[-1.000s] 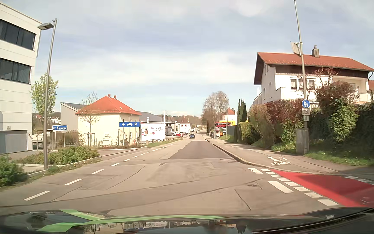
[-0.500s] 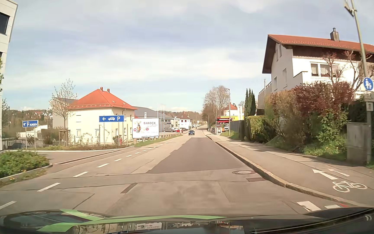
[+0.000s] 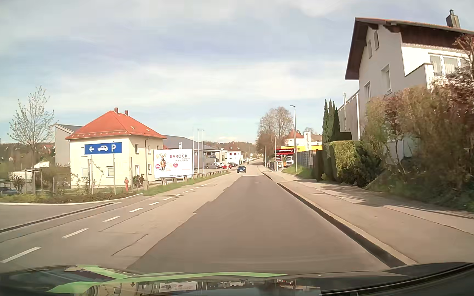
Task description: Follow the waypoints while adhering to traffic rules and regulations
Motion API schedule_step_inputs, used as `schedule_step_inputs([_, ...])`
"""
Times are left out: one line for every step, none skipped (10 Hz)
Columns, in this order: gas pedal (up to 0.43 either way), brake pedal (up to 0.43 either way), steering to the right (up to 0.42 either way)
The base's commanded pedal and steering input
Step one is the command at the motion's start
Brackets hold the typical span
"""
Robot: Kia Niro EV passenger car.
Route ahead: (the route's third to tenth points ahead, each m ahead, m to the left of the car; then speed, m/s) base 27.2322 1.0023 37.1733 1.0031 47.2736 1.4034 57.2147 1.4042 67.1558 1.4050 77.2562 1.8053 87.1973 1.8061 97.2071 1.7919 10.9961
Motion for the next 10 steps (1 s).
schedule_step_inputs([0.059,0.0,-0.003])
schedule_step_inputs([0.067,0.0,-0.001])
schedule_step_inputs([0.067,0.0,0.0])
schedule_step_inputs([0.067,0.0,0.0])
schedule_step_inputs([0.067,0.0,0.0])
schedule_step_inputs([0.067,0.0,0.0])
schedule_step_inputs([0.067,0.0,0.0])
schedule_step_inputs([0.059,0.0,0.0])
schedule_step_inputs([0.059,0.0,0.0])
schedule_step_inputs([0.059,0.0,0.0])
